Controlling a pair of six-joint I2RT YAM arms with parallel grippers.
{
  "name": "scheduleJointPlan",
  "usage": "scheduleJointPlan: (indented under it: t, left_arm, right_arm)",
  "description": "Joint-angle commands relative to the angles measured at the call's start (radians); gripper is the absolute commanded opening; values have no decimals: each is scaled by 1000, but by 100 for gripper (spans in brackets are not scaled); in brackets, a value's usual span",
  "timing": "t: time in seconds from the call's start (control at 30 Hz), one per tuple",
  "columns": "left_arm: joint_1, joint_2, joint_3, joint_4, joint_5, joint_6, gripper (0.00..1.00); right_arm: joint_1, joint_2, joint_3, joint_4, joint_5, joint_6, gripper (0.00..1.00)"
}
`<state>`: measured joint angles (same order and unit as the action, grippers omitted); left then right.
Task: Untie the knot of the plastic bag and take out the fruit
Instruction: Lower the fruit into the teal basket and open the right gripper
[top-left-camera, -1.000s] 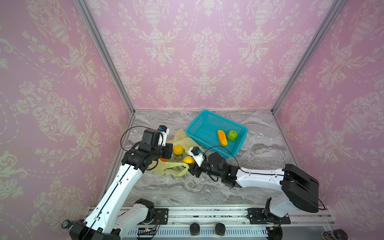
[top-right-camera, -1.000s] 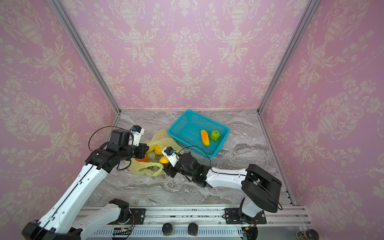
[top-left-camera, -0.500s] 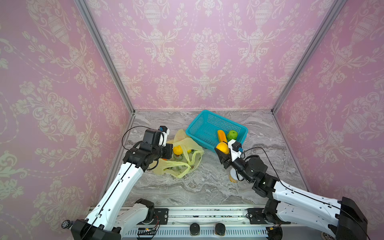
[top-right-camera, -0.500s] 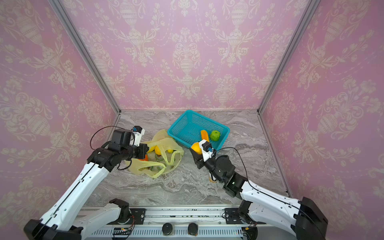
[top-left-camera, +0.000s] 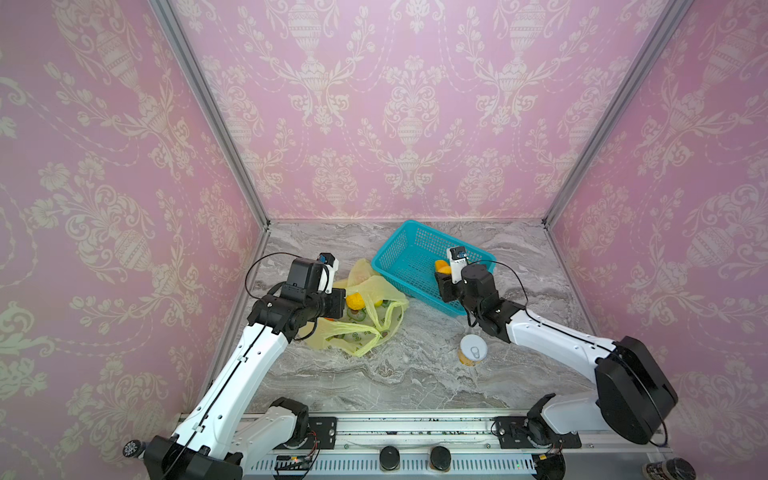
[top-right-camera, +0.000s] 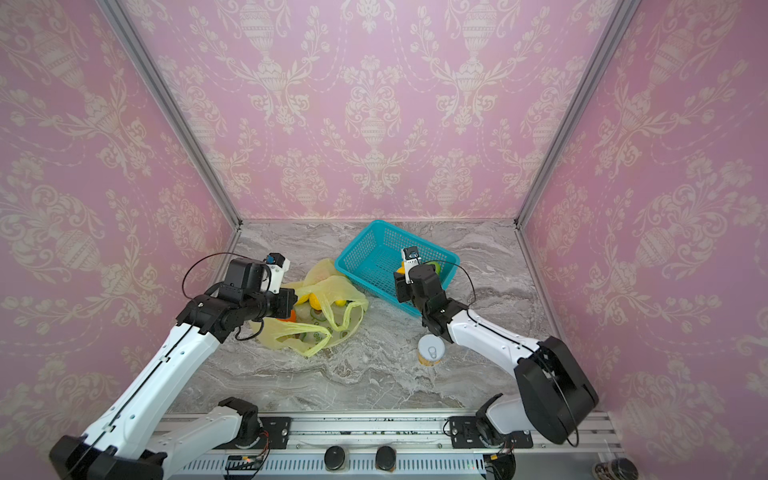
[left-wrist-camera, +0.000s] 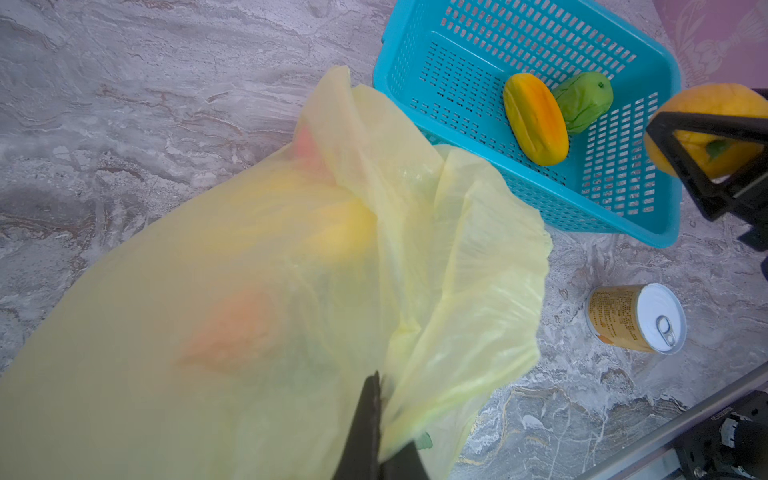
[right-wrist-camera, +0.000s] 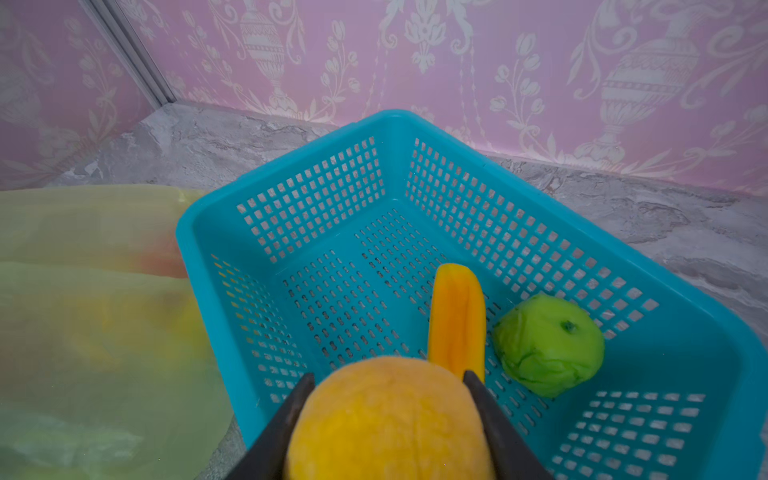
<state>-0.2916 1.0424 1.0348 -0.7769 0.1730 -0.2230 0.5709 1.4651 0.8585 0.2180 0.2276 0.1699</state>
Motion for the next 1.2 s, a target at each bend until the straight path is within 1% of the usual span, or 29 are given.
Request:
scheduleJointPlan:
  t: [0.0, 0.07, 0.13, 0.23, 0.3, 0.4, 0.63, 0.77, 0.87, 0.93, 0.97, 1.1, 1.17]
  left_arm:
    - [-4, 3, -12, -18, -28, 11, 0]
    - [-4, 7, -12, -18, -27, 11, 0]
    - [-4, 4, -13, -18, -28, 10, 0]
    - [-4, -1, -12, -18, -23, 10, 0]
    - [-4, 0, -14, -16, -26, 10, 0]
    - [-3, 11, -13, -18, -28, 8, 0]
    - [-4, 8, -13, -18, -22, 8, 0]
    - [-4, 16, -16, -18, -30, 7, 0]
    - [-4, 15, -15, -17, -28, 7, 0]
    - [-3, 14, -12, -19, -26, 7, 0]
    - [-3, 15, -12, -19, -23, 7, 0]
    - [-3, 14, -15, -19, -33, 7, 0]
    - [-3, 14, -14, -19, -34, 7, 0]
  right_arm:
    - [-17, 112, 94, -145, -54, 46, 13]
    - [-26, 181, 142, -167, -75, 49, 13]
    - [-26, 238, 191, -202, -54, 46, 13]
    - [-29, 286, 231, -226, -4, 42, 14]
    - [-32, 313, 252, -237, -5, 40, 16]
    - [-37, 356, 279, -248, -7, 45, 16]
    - [-46, 404, 306, -276, 18, 40, 19]
    - [-54, 436, 351, -280, 31, 49, 19]
    - [-57, 450, 368, -286, 41, 51, 22]
    - [-58, 458, 382, -276, 42, 47, 27]
    - [-59, 466, 394, -278, 38, 44, 31]
    - [-59, 514, 428, -312, 65, 50, 58]
    - [-60, 524, 425, -301, 64, 52, 65]
